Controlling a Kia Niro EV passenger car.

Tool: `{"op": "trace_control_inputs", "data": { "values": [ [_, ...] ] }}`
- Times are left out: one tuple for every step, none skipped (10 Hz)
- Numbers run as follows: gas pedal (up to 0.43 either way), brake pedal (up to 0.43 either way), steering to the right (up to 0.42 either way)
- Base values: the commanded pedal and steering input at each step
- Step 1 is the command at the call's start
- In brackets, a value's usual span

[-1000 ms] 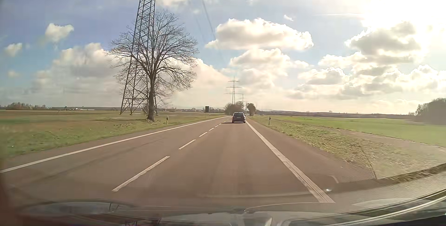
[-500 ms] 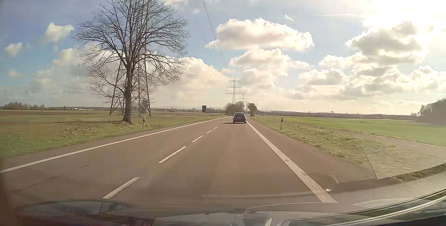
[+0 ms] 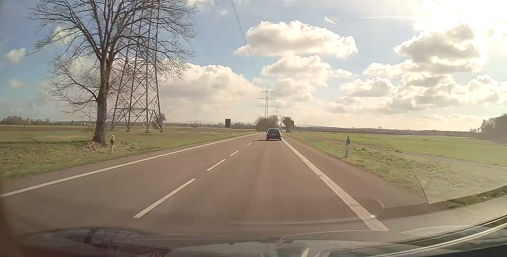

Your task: Follow the waypoints while adhering to traffic rules and regulations

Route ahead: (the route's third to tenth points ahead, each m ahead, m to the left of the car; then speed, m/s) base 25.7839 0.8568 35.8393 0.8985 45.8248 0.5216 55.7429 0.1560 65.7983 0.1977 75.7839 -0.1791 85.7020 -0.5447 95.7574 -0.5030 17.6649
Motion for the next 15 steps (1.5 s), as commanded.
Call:
{"op": "trace_control_inputs", "data": {
  "values": [
    [0.138,0.000,0.003],
    [0.138,0.000,0.003],
    [0.138,0.000,0.003],
    [0.138,0.000,0.003],
    [0.138,0.000,0.003],
    [0.138,0.000,0.002],
    [0.138,0.000,0.003],
    [0.138,0.000,0.002],
    [0.138,0.000,0.002],
    [0.150,0.000,0.002],
    [0.150,0.000,0.002],
    [0.150,0.000,0.002],
    [0.150,0.000,0.001],
    [0.150,0.000,0.001],
    [0.150,0.000,0.001]
  ]
}}
